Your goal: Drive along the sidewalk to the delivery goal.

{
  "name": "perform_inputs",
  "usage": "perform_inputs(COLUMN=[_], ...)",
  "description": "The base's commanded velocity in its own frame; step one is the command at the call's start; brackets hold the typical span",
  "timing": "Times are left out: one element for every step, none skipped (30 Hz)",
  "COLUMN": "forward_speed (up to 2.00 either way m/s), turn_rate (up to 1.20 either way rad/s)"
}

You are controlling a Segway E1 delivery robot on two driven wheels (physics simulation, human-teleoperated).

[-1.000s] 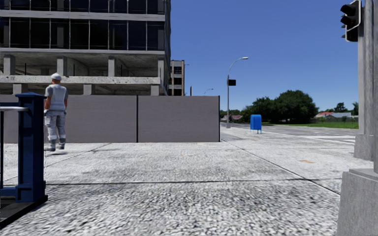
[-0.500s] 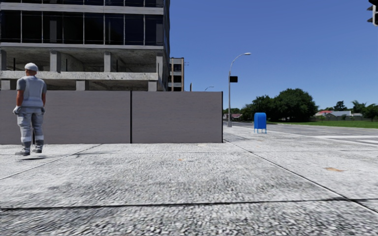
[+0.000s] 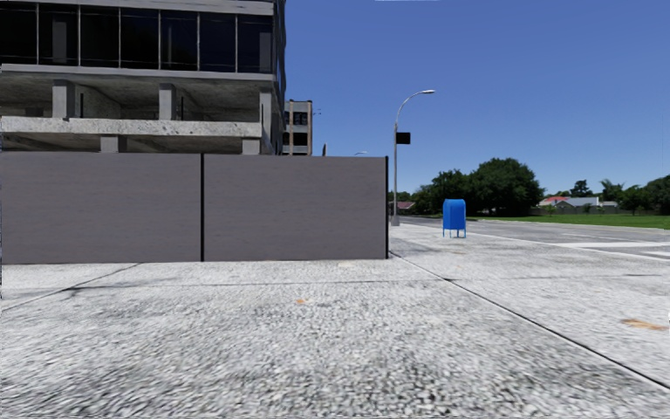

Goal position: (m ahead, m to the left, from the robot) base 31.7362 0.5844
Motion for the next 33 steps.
perform_inputs(forward_speed=[1.99,1.99,1.99,1.99,1.99,1.99,1.99,1.99,1.99,1.99,1.99,1.99,1.99,1.99,1.99,1.99,1.99,1.99,1.99,1.99,1.99,1.99,1.99,1.99,1.99,1.99,1.99,1.99,1.99,1.99,1.99,1.99,1.99], turn_rate=[-0.56,-0.56,-0.59,-0.64,-0.66,-0.66,-0.67,-0.67,-0.67,-0.67,-0.67,-0.67,-0.65,-0.6,-0.6,-0.58,-0.58,-0.57,-0.57,-0.57,-0.57,-0.57,-0.57,-0.57,-0.57,-0.57,-0.57,-0.05,0.0,0.0,0.0,0.0,0.0])
